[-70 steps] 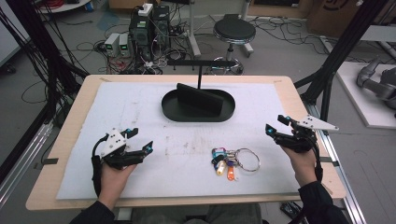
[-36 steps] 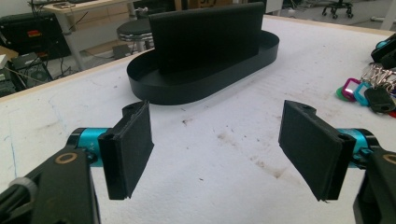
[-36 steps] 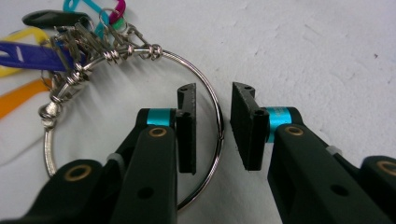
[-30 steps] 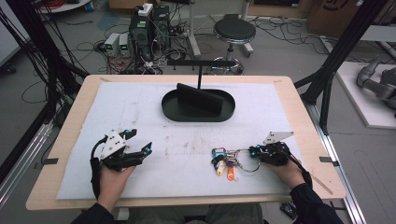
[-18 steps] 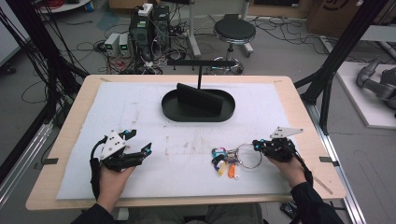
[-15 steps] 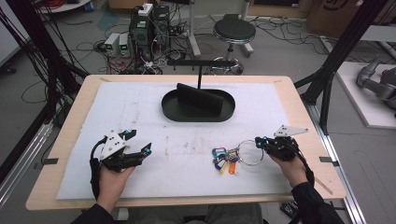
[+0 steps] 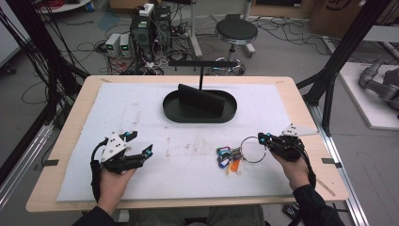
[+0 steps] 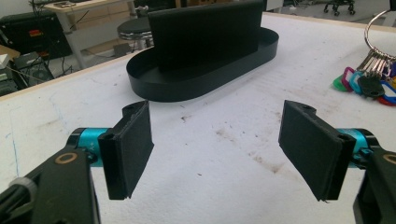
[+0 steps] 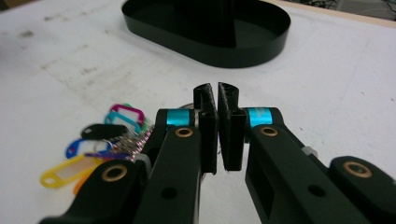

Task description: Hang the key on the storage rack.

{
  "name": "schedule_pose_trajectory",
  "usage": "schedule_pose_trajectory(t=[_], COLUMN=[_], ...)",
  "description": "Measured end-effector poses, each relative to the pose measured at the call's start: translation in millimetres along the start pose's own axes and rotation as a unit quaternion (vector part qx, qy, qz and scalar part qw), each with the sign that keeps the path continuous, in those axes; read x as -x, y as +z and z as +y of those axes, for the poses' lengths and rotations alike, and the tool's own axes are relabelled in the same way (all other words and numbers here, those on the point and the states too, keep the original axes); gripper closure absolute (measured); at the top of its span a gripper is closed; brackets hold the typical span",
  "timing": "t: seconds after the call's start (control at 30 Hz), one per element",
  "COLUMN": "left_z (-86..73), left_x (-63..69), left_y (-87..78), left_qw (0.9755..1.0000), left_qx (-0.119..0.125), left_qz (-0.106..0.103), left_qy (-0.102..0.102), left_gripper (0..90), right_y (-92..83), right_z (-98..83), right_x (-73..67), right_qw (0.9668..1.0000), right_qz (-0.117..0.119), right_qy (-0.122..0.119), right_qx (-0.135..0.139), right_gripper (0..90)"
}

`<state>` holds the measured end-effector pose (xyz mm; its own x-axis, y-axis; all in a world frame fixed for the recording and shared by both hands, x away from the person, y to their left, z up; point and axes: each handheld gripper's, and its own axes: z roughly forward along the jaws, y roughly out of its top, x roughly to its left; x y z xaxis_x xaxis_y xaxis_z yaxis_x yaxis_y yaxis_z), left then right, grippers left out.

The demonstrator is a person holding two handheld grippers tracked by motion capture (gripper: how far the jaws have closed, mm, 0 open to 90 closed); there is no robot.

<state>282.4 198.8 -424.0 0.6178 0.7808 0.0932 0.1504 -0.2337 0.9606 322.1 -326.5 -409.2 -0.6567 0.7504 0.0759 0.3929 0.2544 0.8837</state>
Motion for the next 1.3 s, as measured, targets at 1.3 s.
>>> schedule_pose_trajectory(t=[1.3], left_z=[-1.3], left_x=[1.7], left_y=[3.1], left_qw=[0.9999], left_qx=[-0.008], left_qz=[-0.006], left_qy=[0.003], left_gripper=[25.8], right_y=[34.9], right_z=[-25.8], right_x=[12.8], right_qw=[0.9838], right_qz=[0.011], right_qy=[-0.079], right_qx=[-0.161], right_gripper=[86.4])
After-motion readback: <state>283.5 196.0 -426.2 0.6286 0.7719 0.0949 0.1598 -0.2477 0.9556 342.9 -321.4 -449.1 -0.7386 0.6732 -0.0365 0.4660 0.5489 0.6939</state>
